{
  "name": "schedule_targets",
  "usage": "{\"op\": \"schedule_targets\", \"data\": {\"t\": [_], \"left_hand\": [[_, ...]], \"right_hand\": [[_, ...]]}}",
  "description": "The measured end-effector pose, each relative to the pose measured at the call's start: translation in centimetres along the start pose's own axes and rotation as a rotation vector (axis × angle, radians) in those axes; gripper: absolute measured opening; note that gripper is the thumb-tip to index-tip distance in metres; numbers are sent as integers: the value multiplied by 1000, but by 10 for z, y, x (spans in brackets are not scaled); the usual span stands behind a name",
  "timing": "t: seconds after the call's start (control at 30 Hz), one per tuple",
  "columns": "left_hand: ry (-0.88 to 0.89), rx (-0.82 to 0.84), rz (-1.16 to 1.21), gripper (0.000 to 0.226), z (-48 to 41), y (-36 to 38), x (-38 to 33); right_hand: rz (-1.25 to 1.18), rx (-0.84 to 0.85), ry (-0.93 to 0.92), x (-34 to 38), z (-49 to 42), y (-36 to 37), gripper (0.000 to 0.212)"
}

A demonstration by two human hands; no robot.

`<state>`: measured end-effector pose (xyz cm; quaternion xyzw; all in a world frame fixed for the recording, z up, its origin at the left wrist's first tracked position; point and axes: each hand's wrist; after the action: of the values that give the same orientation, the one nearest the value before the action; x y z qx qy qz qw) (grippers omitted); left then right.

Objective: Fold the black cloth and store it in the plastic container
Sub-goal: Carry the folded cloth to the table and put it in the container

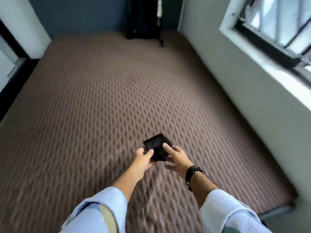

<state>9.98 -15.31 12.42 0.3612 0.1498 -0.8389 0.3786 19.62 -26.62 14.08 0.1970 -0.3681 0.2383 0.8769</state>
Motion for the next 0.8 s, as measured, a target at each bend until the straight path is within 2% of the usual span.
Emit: {"op": "schedule_targets", "data": {"t": [0.07, 0.27, 0.33, 0.53, 0.7, 0.8], "left_hand": [[50, 98, -133, 35, 27, 20, -18], [193, 389, -401, 30, 143, 100, -57], [235, 501, -460, 19, 185, 127, -63], [285, 799, -608, 12, 313, 224, -40], [301, 1043, -721, 17, 410, 293, 6], [323, 1096, -790, 19, 455, 327, 37]], "right_hand": [[-5, -89, -61, 28, 36, -25, 36], [19, -300, -193, 82, 183, -120, 0], [-34, -345, -204, 84, 238, -149, 6], [-206, -511, -243, 51, 404, -231, 5], [-280, -754, -306, 9, 526, -294, 9], [-272, -859, -290, -19, 580, -321, 11]]}}
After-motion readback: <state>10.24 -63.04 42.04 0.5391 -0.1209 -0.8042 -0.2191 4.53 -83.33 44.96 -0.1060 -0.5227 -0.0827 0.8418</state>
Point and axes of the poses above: each hand's wrist, its own z-axis away from the middle knuckle, its own y-axis out of the palm, x = y × z, and after that the axes turned 8 degrees about -z, right-handed
